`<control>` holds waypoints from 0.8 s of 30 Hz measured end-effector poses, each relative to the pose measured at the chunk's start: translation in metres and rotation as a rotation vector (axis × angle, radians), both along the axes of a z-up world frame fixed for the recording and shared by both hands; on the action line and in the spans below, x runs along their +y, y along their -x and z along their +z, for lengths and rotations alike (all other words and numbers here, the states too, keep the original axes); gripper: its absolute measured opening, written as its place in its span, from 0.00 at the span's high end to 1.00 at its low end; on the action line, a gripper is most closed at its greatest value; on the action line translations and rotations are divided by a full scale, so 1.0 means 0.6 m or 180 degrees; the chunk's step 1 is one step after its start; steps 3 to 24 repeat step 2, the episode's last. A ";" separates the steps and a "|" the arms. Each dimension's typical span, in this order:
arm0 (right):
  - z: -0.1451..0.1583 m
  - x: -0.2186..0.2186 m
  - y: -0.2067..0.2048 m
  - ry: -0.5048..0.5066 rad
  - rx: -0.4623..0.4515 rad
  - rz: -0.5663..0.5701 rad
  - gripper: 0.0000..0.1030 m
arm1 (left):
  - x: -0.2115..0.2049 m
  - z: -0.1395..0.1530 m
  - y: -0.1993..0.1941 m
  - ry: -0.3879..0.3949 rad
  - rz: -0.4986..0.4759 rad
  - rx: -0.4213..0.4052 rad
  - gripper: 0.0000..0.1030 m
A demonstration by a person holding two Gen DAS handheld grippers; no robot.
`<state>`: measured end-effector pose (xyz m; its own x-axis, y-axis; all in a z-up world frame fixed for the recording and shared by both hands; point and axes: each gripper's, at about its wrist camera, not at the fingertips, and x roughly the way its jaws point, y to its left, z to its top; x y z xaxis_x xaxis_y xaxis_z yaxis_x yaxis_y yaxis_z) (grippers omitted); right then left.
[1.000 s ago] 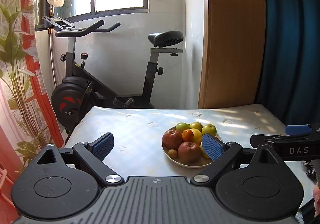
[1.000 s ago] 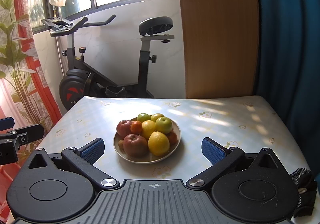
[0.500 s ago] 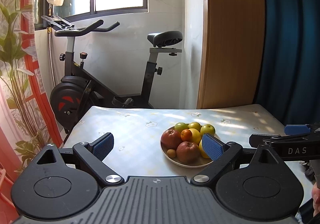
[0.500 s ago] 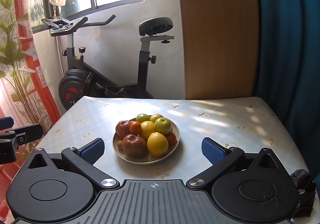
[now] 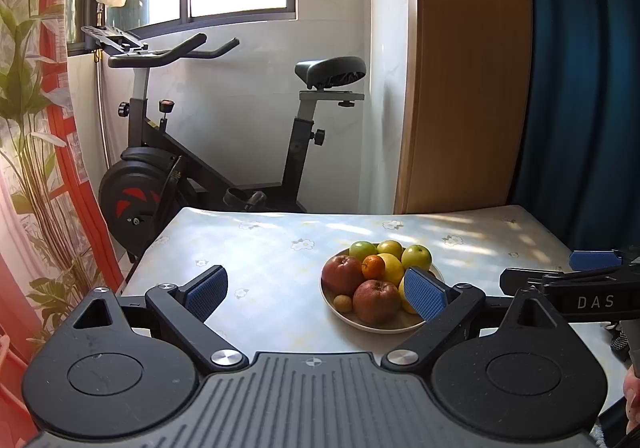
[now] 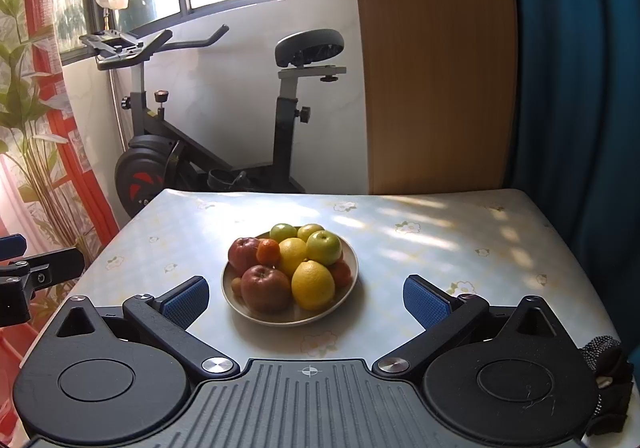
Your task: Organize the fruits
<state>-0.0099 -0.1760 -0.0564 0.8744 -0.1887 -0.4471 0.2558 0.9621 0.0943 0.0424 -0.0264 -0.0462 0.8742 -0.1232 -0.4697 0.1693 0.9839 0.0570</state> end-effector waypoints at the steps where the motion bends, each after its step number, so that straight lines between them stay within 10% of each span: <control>1: -0.001 0.000 -0.001 -0.0002 0.0000 0.0000 0.00 | 0.000 0.000 -0.001 0.0000 -0.0003 0.0009 0.06; 24: -0.001 0.000 -0.001 -0.0001 -0.0001 -0.0002 0.00 | 0.000 -0.001 -0.002 0.0002 -0.0004 0.0025 0.06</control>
